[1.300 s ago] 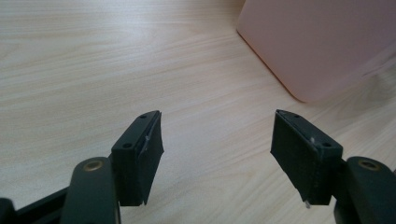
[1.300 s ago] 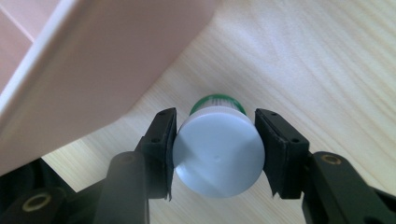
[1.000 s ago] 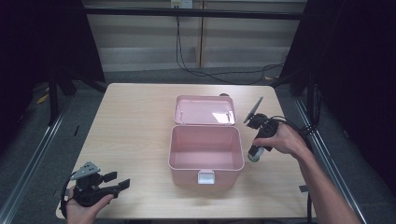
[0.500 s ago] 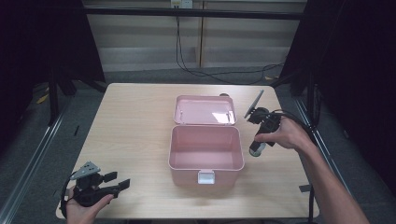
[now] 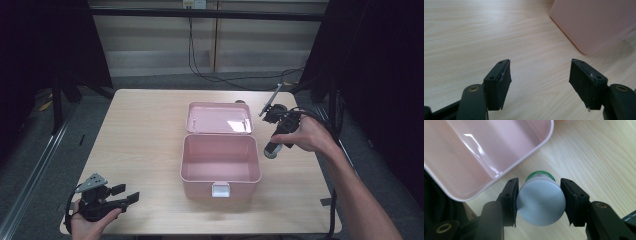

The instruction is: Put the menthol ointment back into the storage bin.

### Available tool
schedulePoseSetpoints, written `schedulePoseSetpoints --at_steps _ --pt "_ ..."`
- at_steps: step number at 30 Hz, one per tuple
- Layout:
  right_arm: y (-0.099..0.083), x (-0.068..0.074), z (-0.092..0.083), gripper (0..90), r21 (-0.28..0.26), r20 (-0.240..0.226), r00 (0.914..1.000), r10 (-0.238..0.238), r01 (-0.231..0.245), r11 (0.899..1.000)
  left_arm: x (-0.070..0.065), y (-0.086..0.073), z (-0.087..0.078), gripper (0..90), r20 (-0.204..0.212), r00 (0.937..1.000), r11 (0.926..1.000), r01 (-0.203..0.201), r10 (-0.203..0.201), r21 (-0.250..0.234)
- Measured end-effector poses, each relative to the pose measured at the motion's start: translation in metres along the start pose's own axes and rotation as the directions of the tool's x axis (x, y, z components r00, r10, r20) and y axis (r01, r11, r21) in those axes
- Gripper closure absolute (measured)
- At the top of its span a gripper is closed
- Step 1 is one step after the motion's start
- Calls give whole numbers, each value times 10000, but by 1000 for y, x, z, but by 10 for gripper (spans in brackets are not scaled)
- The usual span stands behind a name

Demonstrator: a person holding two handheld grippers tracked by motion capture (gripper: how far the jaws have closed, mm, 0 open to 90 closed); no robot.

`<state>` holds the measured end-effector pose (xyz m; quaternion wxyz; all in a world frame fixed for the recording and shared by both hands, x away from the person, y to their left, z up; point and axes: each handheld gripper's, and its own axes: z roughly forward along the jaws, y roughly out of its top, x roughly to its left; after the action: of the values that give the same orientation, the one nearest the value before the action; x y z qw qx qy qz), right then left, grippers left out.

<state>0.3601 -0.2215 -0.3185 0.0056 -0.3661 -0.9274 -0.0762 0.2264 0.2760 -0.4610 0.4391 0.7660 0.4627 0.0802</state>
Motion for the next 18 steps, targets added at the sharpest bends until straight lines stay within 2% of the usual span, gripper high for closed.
schedulePoseSetpoints --at_steps 5,11,13,18 --pt "14 12 -13 511 -205 114 9993 -364 366 9991 0 0 -1 338 -11 10000 10000 -9 9 -29" --pt "31 24 -17 511 -213 242 9961 -853 859 9961 0 0 -1 338 -22 10000 10000 -17 17 -5" --pt "37 30 -18 511 -303 252 9934 -1115 1122 9932 0 0 -1 337 -21 10000 10000 -23 23 -30" --pt "49 42 -15 511 -106 211 9850 -1713 1716 9851 0 0 -1 337 -11 10000 10000 -16 16 -49"
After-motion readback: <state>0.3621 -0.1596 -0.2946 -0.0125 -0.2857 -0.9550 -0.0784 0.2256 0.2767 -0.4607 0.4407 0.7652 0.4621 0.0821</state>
